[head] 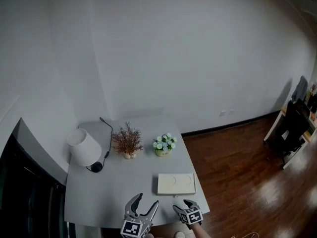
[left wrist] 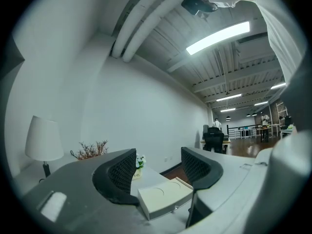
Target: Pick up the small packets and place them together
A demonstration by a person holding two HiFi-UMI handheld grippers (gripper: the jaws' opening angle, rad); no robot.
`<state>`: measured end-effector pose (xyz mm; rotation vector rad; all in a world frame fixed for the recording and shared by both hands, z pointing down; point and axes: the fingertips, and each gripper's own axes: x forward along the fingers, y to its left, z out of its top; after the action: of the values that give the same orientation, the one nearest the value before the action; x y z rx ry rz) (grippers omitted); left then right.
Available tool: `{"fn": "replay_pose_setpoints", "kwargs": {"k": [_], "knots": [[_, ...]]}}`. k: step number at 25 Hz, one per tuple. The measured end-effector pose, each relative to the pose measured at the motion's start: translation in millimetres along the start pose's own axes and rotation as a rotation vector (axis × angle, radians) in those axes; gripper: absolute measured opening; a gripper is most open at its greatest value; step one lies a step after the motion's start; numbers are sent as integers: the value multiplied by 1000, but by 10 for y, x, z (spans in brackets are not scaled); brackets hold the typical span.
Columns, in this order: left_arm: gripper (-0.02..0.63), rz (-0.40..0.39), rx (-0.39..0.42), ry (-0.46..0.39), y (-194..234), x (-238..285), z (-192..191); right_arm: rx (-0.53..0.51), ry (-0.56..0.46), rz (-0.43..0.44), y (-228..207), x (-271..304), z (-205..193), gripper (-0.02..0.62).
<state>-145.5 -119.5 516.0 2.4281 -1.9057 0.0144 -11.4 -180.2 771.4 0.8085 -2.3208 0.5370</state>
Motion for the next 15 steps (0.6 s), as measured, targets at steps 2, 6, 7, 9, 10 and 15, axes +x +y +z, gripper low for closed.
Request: {"fn": "replay_pose_setpoints", "kwargs": {"k": [2,6,7,9,10,15], "knots": [[278,23,3,2,30,-1,5,61,69,9,-113,304,-142,281],[278,76,-1,-1,121,-84,27,130,141,-55,-353,637,-225,281],[278,93,0,-5,158,-111,21,133,141,-68,-402,697,-211,281],[278,126,2,-11,240,-167,7,144,137,-90,-483,789,-171,281],[278,142,1,-11,277,-197,4,158,136,-99,-511,820,-161,281],[278,205,-9,-5,416,-336,-29,280,134,-163,-678,842,-228,172]]}}
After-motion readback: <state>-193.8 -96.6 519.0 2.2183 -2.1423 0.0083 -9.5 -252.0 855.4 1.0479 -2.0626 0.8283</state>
